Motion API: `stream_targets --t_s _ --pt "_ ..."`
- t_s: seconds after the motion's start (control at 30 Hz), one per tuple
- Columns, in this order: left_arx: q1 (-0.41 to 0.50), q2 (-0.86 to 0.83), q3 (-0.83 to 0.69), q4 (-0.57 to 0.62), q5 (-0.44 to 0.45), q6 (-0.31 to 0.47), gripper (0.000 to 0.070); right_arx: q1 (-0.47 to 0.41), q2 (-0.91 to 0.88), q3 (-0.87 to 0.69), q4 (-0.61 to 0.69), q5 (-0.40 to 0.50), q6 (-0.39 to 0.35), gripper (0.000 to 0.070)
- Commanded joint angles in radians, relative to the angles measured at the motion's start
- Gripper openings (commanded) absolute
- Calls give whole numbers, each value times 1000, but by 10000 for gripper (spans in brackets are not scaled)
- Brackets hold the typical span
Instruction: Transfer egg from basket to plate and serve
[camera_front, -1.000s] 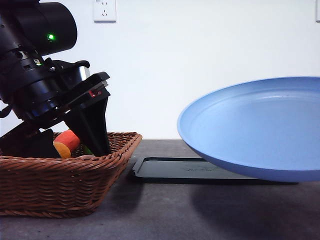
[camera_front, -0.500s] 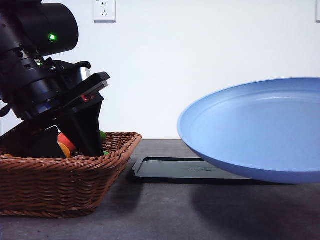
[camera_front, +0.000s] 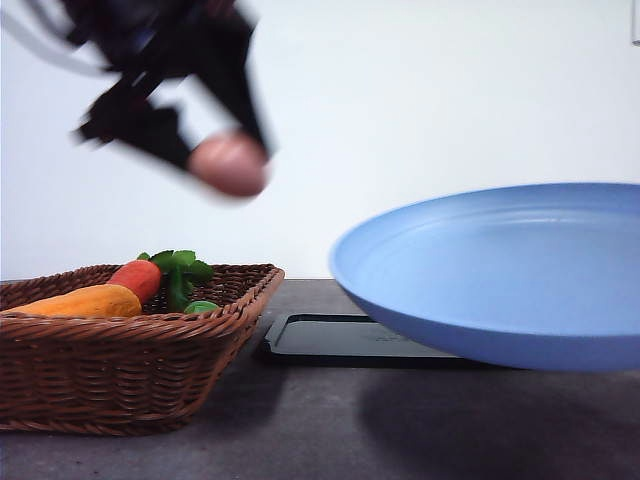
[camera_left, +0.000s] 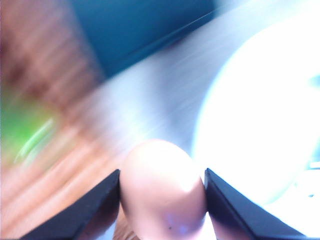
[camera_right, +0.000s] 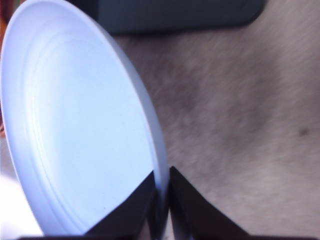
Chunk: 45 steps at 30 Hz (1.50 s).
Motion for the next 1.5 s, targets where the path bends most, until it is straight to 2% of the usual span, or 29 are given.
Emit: stream_targets --t_s 0.0,0.17,0.37,0.47,0.77,0.83,0.97,1.03,1.23,1.47 --pt "-48 14 34 37 12 35 217 4 27 6 27 -38 -5 0" --pt "-200 21 39 124 -16 85 223 4 77 6 76 -112 -4 0" --pt "-375 85 39 140 -272 162 223 4 107 6 84 -153 -5 0" --pt "-418 139 39 149 -323 177 223 5 107 6 82 -153 -5 0" --pt "-450 194 39 210 -350 195 226 5 107 6 77 -153 -12 0" --pt "-450 194 40 213 -350 195 265 5 107 6 75 -153 -12 0" --pt "-450 194 40 205 -350 178 415 5 112 6 63 -154 -12 0" --pt "-452 193 47 192 -349 163 442 5 130 6 57 -155 -12 0" --pt "-446 129 72 140 -349 155 440 5 233 6 87 -157 -18 0" --pt "-422 -75 72 68 -349 158 407 -3 406 50 180 -158 -24 0"
